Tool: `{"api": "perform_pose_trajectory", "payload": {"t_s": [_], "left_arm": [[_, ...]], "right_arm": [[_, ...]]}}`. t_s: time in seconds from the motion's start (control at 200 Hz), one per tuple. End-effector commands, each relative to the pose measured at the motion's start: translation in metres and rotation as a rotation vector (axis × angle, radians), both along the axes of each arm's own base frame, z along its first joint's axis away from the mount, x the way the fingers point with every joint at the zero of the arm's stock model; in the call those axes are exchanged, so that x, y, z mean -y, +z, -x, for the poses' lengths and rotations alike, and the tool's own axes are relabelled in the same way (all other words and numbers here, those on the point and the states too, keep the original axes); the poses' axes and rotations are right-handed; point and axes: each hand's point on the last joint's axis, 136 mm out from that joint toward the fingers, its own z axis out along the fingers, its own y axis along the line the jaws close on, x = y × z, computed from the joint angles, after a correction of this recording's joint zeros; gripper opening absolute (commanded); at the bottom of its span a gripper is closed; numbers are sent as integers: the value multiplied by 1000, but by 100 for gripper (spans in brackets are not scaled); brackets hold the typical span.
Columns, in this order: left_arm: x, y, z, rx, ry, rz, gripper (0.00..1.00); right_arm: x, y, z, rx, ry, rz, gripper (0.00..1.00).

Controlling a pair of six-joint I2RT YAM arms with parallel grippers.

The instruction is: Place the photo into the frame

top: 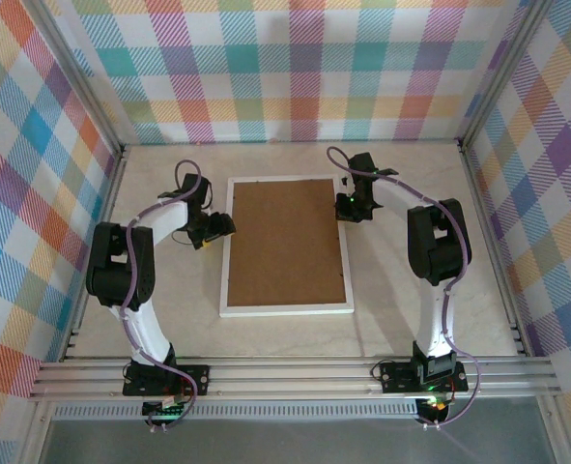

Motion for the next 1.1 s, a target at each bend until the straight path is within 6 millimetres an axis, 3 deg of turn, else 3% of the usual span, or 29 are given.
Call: {"api": "perform_pose_trajectory", "payload": {"t_s": [0.0,0.29,0.62,1.1], "left_arm": [[4,-7,-2,-20,-10,-2,71],[2,-13,0,-38,-12,-17,71],[-11,28,-9,58,-6,-83,72],[-7,-1,-11,-1,-16,-69,72]], "right_arm": [[1,-30,30,-134,-1,8,11],[1,-30,30,-135,0,5,11],[2,-29,30,-133,-1,13,11],[1,-29,30,-135,1,6,11]]}}
